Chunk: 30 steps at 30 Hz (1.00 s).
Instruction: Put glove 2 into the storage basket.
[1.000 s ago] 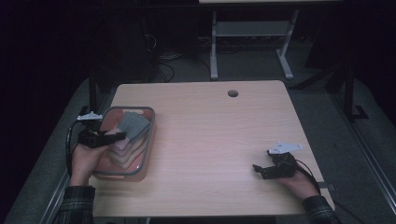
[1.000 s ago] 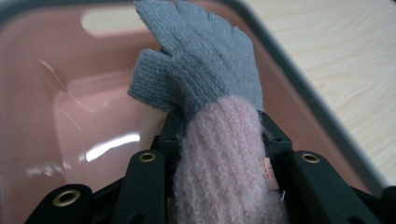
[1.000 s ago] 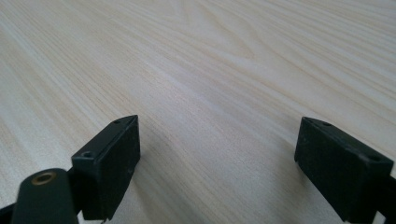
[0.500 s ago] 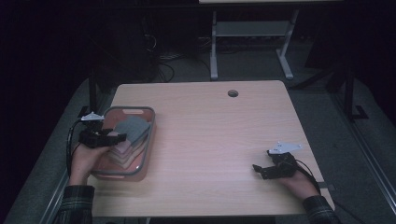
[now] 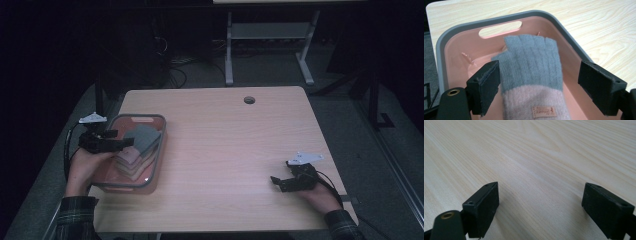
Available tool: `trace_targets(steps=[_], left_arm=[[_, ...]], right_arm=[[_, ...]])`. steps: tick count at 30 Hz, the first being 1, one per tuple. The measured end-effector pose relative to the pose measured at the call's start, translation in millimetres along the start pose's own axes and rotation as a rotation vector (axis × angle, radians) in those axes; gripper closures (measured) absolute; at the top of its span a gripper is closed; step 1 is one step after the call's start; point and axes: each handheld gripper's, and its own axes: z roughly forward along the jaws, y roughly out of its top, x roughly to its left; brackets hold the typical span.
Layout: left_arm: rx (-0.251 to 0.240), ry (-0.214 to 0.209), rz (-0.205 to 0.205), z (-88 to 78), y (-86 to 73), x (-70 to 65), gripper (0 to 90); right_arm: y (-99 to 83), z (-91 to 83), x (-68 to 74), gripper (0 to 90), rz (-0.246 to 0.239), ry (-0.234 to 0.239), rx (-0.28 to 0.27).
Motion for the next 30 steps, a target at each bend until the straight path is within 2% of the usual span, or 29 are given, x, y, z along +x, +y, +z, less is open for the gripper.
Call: trace_targets(steps=[14,21,26,30], left_arm=[[-0.035,-0.015,0.060,-8.3,16.7,-14.3,17.5],[-0.037,-0.029,0.098,-4.7,25.5,-28.8,17.5],[-0.052,-0.004,0.103,-7.2,32.2,-26.9,17.3],[-0.057,0.001,0.099,-9.8,33.6,-23.5,17.1]], right_arm=[[0.0,0.0,0.0,13.9,-0.001,0.000,0.000],[0.0,0.0,0.1,13.9,-0.001,-0.001,0.000],[0.0,0.0,0.1,13.9,-0.001,-0.001,0.000],[0.0,0.0,0.1,13.9,-0.001,-0.001,0.000]])
